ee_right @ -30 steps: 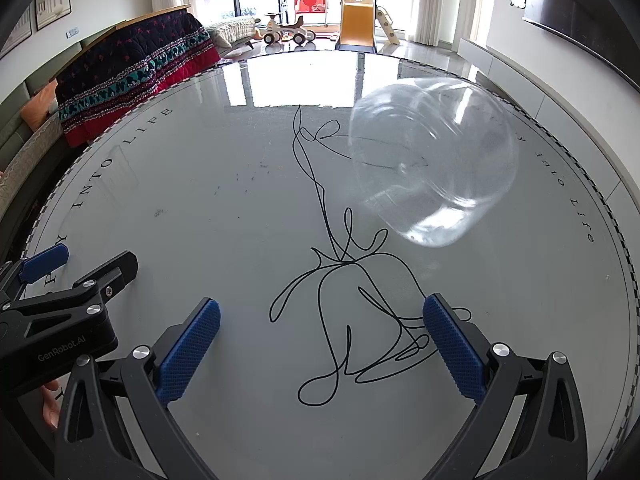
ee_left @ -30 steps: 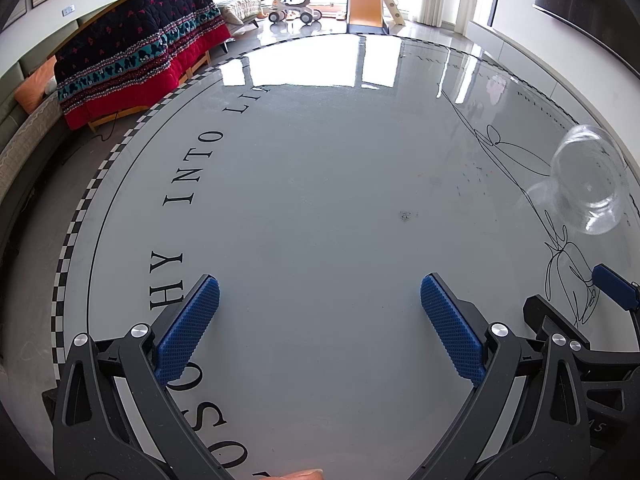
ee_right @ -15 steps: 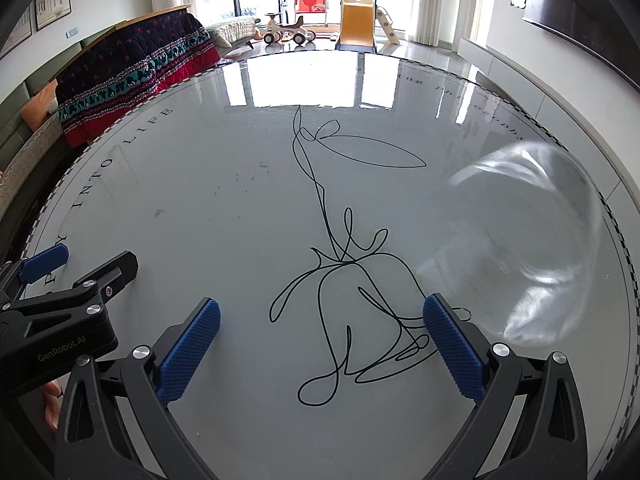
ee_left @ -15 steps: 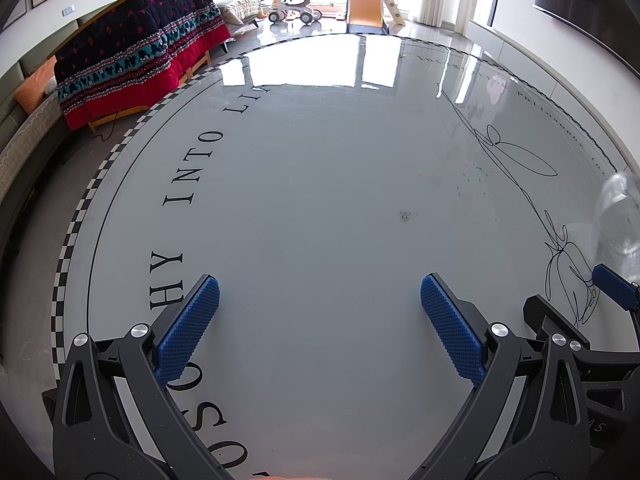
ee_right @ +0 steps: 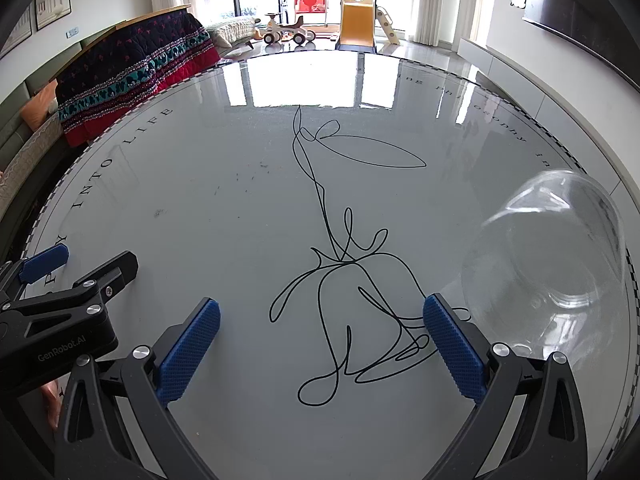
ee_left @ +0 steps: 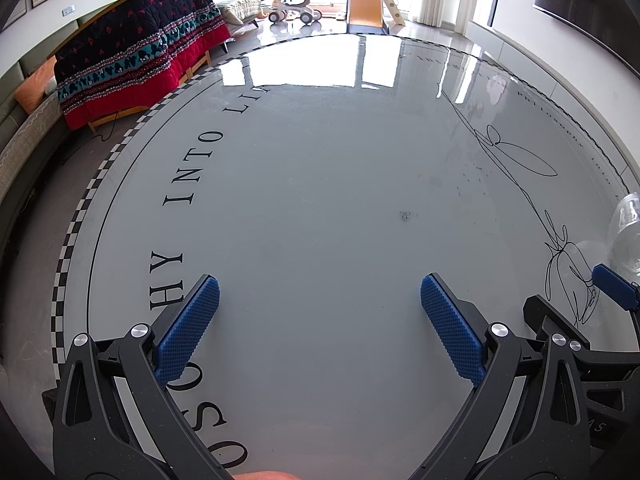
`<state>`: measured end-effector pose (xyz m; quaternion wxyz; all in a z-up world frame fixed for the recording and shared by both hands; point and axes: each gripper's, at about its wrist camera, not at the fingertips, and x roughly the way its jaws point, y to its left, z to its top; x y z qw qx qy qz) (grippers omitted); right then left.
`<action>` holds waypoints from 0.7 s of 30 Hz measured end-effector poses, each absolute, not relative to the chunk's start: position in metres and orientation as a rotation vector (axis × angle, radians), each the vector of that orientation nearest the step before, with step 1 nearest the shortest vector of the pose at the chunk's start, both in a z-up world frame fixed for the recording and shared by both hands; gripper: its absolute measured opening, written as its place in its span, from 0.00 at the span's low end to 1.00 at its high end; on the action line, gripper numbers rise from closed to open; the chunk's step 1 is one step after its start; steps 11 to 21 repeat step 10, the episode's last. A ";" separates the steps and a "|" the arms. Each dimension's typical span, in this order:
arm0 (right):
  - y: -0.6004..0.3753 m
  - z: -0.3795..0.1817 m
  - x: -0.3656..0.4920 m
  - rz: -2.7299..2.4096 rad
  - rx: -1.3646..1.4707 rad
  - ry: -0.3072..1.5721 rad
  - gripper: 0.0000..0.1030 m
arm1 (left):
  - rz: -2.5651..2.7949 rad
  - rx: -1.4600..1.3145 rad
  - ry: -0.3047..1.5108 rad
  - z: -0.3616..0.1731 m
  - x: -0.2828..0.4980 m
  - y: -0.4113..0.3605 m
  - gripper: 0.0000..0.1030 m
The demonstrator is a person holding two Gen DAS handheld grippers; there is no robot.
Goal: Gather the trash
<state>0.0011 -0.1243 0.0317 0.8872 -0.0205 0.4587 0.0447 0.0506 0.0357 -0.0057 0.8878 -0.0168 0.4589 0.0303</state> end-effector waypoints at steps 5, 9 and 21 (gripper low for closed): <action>-0.125 0.032 0.001 0.093 -0.042 0.954 0.98 | 0.063 -0.035 0.954 -0.006 0.051 0.036 0.94; -0.124 0.031 0.002 0.093 -0.043 0.954 0.98 | 0.063 -0.035 0.954 -0.006 0.051 0.036 0.94; -0.124 0.031 0.002 0.093 -0.043 0.954 0.98 | 0.063 -0.035 0.954 -0.006 0.051 0.036 0.94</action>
